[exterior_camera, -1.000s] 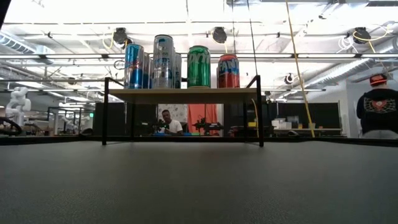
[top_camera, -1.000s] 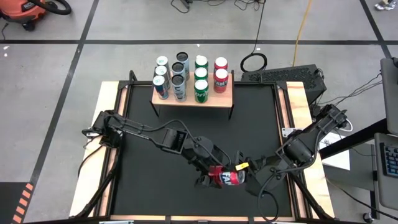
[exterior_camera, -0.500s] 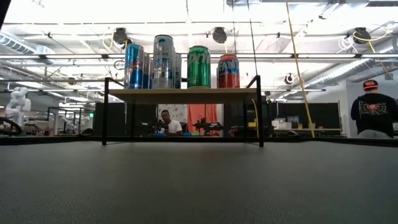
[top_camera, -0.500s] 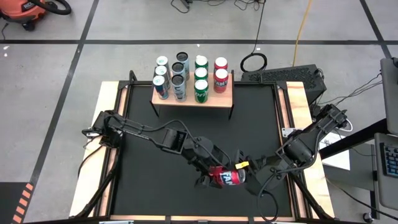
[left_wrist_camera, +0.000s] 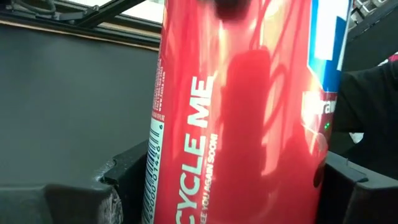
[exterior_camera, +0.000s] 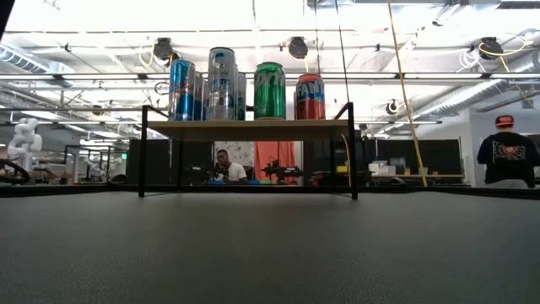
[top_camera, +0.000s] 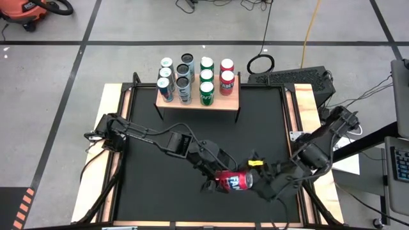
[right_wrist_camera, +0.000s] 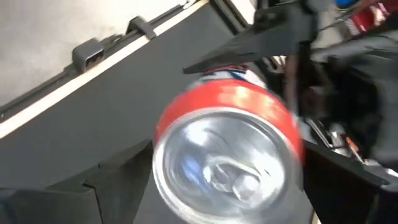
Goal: Place canned beverage on shelf
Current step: Put the orange soda can on the shelf
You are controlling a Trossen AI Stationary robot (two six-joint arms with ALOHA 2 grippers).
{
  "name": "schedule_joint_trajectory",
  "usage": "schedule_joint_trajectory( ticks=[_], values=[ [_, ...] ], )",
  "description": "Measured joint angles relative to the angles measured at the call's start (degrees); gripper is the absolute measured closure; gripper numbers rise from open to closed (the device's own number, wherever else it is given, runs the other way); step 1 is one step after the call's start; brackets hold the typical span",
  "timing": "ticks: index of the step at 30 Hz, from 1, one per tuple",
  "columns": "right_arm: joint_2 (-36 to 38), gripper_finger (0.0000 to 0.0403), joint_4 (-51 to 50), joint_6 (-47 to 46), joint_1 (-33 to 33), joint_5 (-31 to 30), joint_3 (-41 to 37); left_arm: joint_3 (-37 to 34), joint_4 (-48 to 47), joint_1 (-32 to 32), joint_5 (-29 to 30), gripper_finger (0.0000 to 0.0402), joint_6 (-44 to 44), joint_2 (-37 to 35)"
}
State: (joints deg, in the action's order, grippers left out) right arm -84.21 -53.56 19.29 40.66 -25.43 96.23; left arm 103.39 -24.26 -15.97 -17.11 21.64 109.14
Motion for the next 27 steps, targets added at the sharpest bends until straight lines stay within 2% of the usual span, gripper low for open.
schedule_joint_trajectory(
  ticks=[6, 9, 16, 21, 23, 27],
  values=[
    [3.02, 0.0041, -0.11, -4.13, 1.55, -4.39, -0.04, 0.00, 1.41, 0.04, -0.06, 0.0099, -0.01, -0.11],
    [5.17, 0.0041, -0.35, -9.61, 2.61, -5.55, -0.07, 0.00, 4.51, 0.05, -0.01, 0.0099, 0.31, -0.12],
    [10.75, 0.0041, -6.59, -33.82, 5.68, -6.03, -0.07, 0.00, 7.63, 0.39, 1.09, 0.0099, 0.31, -0.43],
    [14.12, 0.0041, -12.24, -57.78, 6.80, -6.22, -0.07, 0.00, 9.41, 1.12, 5.14, 0.0099, 0.06, -1.69],
    [15.01, 0.0041, -12.47, -65.09, 7.69, -8.75, -0.64, 0.00, 10.83, 1.42, 7.46, 0.0099, 0.04, -2.53],
    [16.54, 0.0041, -8.23, -72.68, 12.07, -18.93, -5.27, 0.00, 14.10, 2.32, 13.04, 0.0099, -1.39, -4.40]
  ],
)
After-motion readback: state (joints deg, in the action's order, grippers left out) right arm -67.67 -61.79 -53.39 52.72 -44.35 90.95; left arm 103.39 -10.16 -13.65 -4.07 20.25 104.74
